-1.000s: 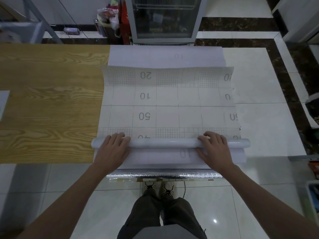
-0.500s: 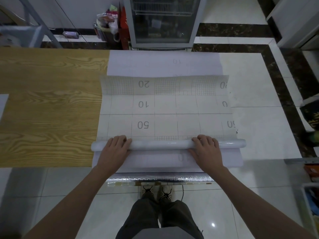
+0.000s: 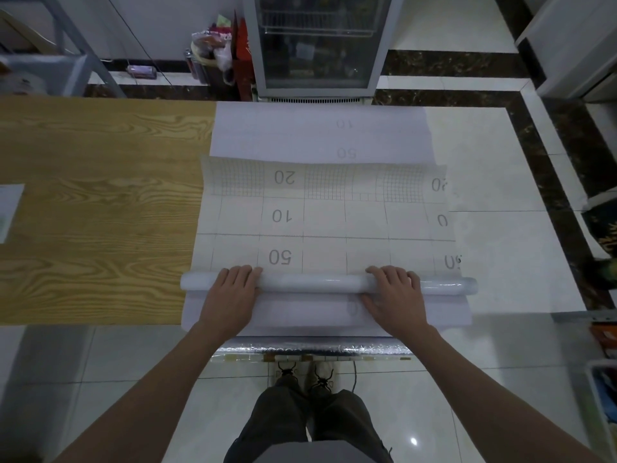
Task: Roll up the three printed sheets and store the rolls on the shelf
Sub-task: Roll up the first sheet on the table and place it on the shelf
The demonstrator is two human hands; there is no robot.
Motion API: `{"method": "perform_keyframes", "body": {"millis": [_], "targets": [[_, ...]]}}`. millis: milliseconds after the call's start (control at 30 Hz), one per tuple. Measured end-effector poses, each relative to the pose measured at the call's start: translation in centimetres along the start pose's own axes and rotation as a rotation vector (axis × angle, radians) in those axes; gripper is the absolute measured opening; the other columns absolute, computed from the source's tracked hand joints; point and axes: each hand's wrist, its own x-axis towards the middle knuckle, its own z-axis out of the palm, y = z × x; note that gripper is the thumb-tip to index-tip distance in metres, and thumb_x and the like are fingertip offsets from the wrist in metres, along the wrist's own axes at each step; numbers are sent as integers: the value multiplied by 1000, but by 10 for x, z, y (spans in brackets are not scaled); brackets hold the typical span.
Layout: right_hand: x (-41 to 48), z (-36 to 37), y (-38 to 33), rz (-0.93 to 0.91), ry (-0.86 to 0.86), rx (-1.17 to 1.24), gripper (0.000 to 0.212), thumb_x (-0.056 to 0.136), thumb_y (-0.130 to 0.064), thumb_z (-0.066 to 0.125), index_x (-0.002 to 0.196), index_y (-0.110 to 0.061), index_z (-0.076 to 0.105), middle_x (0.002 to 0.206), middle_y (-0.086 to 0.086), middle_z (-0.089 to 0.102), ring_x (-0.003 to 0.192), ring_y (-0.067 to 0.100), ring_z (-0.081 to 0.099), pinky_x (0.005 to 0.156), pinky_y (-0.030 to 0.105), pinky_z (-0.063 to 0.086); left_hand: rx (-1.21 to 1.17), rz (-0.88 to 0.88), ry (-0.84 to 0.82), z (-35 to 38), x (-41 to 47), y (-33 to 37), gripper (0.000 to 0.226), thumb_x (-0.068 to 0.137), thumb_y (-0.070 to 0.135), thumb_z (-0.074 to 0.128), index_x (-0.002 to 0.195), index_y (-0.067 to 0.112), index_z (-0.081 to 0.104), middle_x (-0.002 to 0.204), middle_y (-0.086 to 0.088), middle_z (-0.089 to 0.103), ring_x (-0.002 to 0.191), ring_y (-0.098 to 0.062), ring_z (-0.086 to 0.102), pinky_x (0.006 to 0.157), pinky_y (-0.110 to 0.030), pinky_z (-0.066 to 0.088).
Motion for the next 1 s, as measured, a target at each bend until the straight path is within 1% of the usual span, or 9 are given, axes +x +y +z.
{"method": "perform_keyframes", "body": {"millis": [133,233,300,333,467,633,767,867,1000], "targets": [[3,2,-3,2,6,14,38,83,-43,74,111,-19,63,110,6,61,98,29,58,93,41,34,-6,-3,10,-2,6,2,34,95,35,51,112,6,59,111,-17,56,99,-35,55,88,-45,45],[3,2,-5,-23,-9,-12,44,86,-45,65,120,-18,61,111,7,60,99,29,57,95,42,34,-1,-8,-25,1,6,4,48,105,33,23,118,3,58,107,-17,56,95,-35,55,88,-46,45],[4,3,-6,-11,-34,-16,51,83,-48,71,122,-17,60,109,4,63,100,28,59,95,41,36,-18,-7,-22,2,2,7,59,106,32,7,123,3,55,108,-16,58,96,-34,56,90,-46,45],[5,3,-7,-1,-36,-13,50,80,-48,75,117,-18,61,106,3,63,98,27,59,94,41,36,-32,-4,-16,1,1,9,59,106,33,7,123,4,55,109,-16,58,96,-34,56,90,-45,45],[6,3,-8,7,-26,2,42,78,-42,78,108,-16,64,108,7,62,98,30,59,93,42,34,-22,10,6,1,1,7,39,95,34,37,116,6,57,113,-17,55,100,-35,54,90,-46,44],[5,3,-12,-3,-47,-40,53,78,-42,76,119,-13,61,112,10,61,101,31,57,95,43,37,-14,45,37,9,3,5,38,100,24,31,127,5,50,110,-16,59,96,-33,57,90,-46,46],[4,3,-14,9,-54,-19,47,75,-34,78,114,-14,61,108,6,64,99,29,61,94,41,38,-21,84,39,8,-2,5,33,96,31,46,120,9,54,114,-12,58,99,-31,56,91,-44,43],[3,3,-14,-2,-41,-30,45,71,-24,75,113,-12,61,114,11,61,104,31,58,95,42,37,-16,57,47,8,1,3,38,85,16,69,120,8,57,120,-18,55,105,-36,54,94,-46,44],[5,1,-16,5,-52,-60,52,69,-24,76,117,-10,62,112,13,60,100,33,57,92,44,40,-12,75,57,10,0,6,53,81,4,71,131,3,52,116,-18,57,103,-35,55,93,-45,47]]}}
